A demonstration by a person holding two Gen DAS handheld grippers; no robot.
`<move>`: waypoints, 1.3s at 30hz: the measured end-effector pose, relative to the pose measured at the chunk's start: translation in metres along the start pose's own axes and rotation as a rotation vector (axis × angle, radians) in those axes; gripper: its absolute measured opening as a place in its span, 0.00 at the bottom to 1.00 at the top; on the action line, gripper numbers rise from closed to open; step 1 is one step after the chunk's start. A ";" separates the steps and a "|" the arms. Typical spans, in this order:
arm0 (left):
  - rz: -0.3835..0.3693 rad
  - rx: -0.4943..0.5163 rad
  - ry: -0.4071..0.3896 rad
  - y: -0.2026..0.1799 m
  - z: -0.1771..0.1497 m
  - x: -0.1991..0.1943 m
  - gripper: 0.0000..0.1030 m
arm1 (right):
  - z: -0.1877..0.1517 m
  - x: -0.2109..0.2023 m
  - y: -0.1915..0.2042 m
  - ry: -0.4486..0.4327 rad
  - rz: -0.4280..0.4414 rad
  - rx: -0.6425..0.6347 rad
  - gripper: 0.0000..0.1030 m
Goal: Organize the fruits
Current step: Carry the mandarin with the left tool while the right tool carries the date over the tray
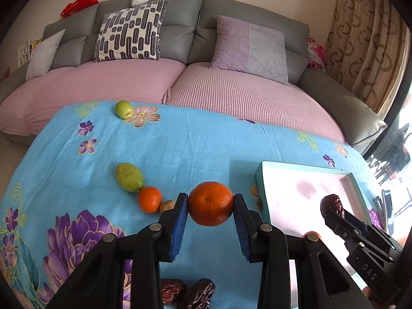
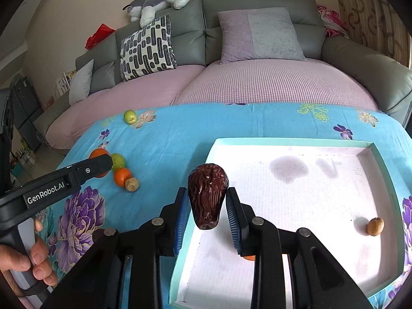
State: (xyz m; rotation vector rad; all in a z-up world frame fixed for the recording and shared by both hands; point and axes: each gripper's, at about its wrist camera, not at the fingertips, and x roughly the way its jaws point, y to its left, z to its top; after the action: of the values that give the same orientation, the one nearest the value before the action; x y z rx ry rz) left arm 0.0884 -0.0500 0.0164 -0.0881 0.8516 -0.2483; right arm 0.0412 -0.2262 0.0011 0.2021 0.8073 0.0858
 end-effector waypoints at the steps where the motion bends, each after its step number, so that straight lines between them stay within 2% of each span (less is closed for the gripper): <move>1: -0.006 0.011 0.002 -0.004 -0.001 0.000 0.37 | 0.000 -0.003 -0.009 -0.004 -0.015 0.015 0.31; 9: -0.042 0.102 0.030 -0.043 -0.006 0.009 0.37 | -0.012 -0.025 -0.084 -0.012 -0.164 0.166 0.31; 17: -0.081 0.220 0.084 -0.092 -0.011 0.027 0.37 | -0.020 -0.040 -0.117 -0.024 -0.236 0.234 0.31; 21: -0.067 0.267 0.094 -0.109 -0.009 0.035 0.37 | -0.023 -0.038 -0.128 -0.013 -0.239 0.256 0.31; 25: -0.059 0.298 0.110 -0.120 -0.007 0.046 0.37 | -0.026 -0.031 -0.136 0.025 -0.279 0.252 0.31; 39: -0.037 0.350 0.180 -0.139 -0.016 0.082 0.37 | -0.031 -0.025 -0.145 0.040 -0.237 0.266 0.31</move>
State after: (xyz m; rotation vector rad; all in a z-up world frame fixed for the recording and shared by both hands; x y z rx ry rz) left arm 0.1026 -0.2051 -0.0298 0.2488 0.9739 -0.4417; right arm 0.0018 -0.3673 -0.0328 0.3543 0.8767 -0.2426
